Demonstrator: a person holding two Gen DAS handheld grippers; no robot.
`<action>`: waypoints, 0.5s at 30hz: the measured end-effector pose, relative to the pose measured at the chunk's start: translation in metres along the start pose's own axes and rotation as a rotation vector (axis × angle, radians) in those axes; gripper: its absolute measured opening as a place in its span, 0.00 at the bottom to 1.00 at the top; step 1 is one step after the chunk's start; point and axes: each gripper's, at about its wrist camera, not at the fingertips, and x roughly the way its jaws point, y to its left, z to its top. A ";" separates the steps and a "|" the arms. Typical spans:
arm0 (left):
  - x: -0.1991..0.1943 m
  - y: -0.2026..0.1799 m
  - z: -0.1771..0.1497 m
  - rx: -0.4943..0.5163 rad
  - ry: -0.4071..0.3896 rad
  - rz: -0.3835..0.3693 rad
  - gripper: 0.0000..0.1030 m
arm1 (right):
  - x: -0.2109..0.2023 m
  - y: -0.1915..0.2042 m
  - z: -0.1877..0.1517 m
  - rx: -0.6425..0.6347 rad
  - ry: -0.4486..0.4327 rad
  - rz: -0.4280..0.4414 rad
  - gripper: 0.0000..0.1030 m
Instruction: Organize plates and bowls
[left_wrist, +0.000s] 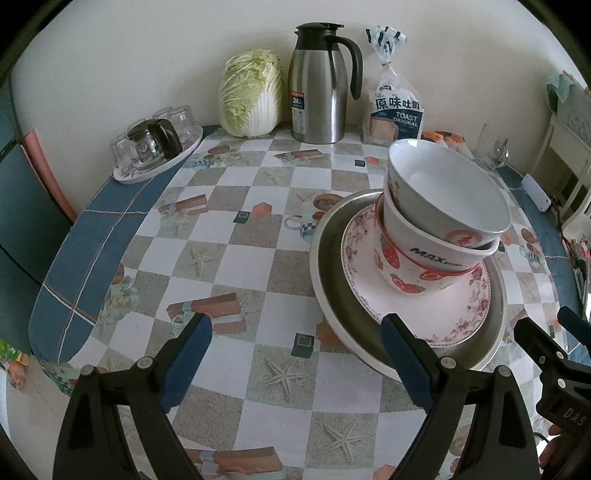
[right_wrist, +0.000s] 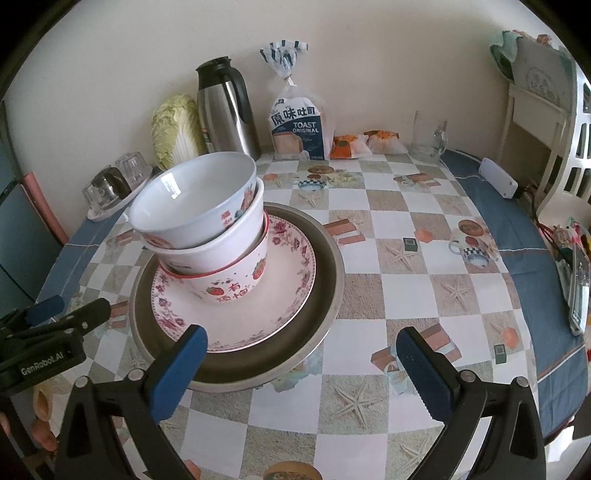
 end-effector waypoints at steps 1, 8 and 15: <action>0.000 0.000 0.000 0.000 0.000 0.000 0.90 | 0.000 0.000 0.000 0.000 0.001 0.000 1.00; 0.000 0.000 0.000 0.000 0.001 0.001 0.90 | 0.002 0.000 0.000 0.001 0.005 -0.001 1.00; 0.001 0.000 -0.001 -0.001 0.005 0.000 0.90 | 0.003 0.001 -0.001 -0.002 0.010 -0.002 1.00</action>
